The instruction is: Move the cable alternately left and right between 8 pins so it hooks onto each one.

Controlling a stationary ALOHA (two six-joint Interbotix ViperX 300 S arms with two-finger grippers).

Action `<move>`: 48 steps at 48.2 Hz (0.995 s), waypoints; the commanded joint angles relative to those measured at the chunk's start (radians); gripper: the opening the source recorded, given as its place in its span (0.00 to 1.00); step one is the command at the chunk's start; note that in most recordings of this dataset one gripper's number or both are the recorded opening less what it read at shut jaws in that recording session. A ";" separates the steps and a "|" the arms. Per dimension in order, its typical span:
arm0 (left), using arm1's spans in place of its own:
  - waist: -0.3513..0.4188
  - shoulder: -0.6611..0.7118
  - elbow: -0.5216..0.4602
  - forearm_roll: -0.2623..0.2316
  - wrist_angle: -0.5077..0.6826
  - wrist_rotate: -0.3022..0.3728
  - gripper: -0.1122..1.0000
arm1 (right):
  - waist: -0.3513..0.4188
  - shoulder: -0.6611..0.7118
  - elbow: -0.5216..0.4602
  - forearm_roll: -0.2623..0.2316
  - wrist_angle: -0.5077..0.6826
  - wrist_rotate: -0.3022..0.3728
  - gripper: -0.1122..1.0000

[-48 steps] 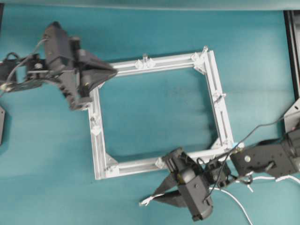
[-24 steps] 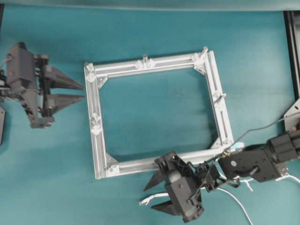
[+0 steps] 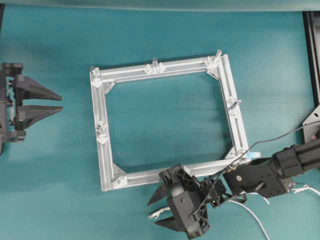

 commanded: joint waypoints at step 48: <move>-0.002 -0.233 0.071 0.000 0.155 0.002 0.50 | 0.023 0.029 0.015 -0.025 0.052 0.055 0.25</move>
